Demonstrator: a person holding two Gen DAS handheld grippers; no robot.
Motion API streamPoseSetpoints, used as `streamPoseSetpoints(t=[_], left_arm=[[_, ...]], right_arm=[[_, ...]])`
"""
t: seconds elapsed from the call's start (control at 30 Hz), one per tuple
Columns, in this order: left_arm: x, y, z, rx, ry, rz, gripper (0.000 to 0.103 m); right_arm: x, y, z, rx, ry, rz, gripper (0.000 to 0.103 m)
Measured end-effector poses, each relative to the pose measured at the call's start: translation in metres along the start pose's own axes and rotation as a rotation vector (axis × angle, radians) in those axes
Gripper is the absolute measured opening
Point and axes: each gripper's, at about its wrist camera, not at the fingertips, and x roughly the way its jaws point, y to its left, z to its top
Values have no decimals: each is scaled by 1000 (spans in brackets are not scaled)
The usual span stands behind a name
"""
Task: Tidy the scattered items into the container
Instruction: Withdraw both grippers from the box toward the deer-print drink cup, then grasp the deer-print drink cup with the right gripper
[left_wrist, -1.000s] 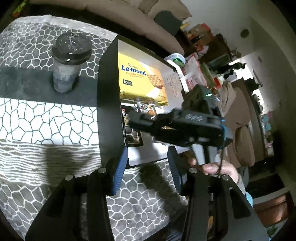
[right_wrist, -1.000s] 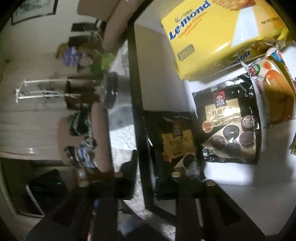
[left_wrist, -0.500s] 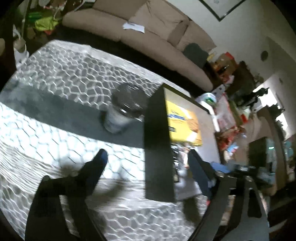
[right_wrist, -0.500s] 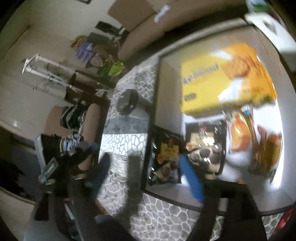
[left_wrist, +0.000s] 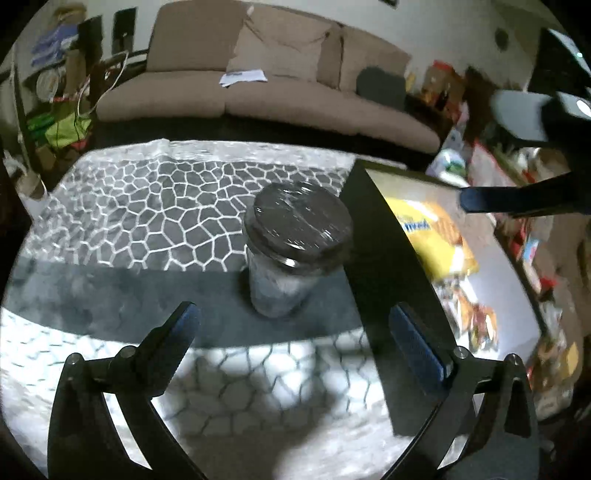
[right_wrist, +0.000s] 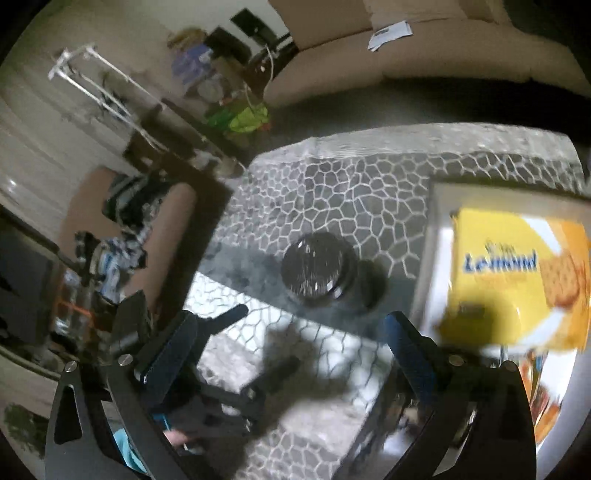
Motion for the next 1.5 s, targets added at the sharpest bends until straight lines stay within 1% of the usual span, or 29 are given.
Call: streamPoseSetpoints(t=[0.1, 0.17, 0.23, 0.33, 0.43, 0.6, 0.73, 0.83, 0.93, 0.97, 1.0, 1.03, 1.07, 1.13, 1.17, 1.23, 1.27, 1.4, 1.5], left_arm=[[12, 15, -4, -47, -56, -32, 103], [20, 21, -7, -49, -76, -52, 103], [26, 21, -11, -23, -91, -55, 103], [37, 18, -14, 34, -108, -25, 103], [49, 19, -15, 30, -121, -25, 103], [61, 24, -13, -35, -160, -66, 103], [66, 23, -12, -39, -178, -46, 103], [69, 21, -9, -32, -196, -24, 103], [73, 18, -7, -33, -208, -32, 103], [74, 16, -6, -32, -209, -34, 99], [74, 14, -6, -29, -208, -34, 84], [74, 12, -5, -25, -204, -28, 73], [75, 12, -3, -23, -205, -11, 70], [76, 13, -1, -25, -197, -19, 71], [76, 14, 0, -29, -194, -18, 71], [73, 15, 0, -42, -186, -25, 71], [71, 15, 0, -41, -186, -21, 70], [62, 12, 0, -30, -169, -4, 70], [49, 9, 0, -22, -164, 5, 70]], right_arm=[[34, 2, 10, -13, 16, -21, 103], [57, 0, 15, -18, 37, -32, 103], [73, 2, 18, -36, 58, -60, 103], [93, 4, 21, -76, 80, -114, 103], [105, 4, 22, -92, 95, -144, 103], [117, -3, 22, -64, 119, -120, 103], [121, -7, 23, -30, 124, -103, 103], [123, -15, 23, 16, 123, -74, 103], [123, -19, 22, 42, 113, -43, 102], [122, -21, 21, 53, 108, -24, 100], [121, -23, 21, 66, 105, -1, 98], [120, -25, 21, 80, 104, 20, 93], [118, -28, 22, 99, 97, 31, 91], [116, -32, 21, 119, 96, 40, 87], [115, -34, 20, 133, 92, 57, 84], [112, -38, 19, 159, 87, 89, 81], [110, -37, 17, 164, 84, 105, 81], [105, -28, 12, 143, 88, 94, 81], [97, -18, 6, 134, 83, 109, 81]])
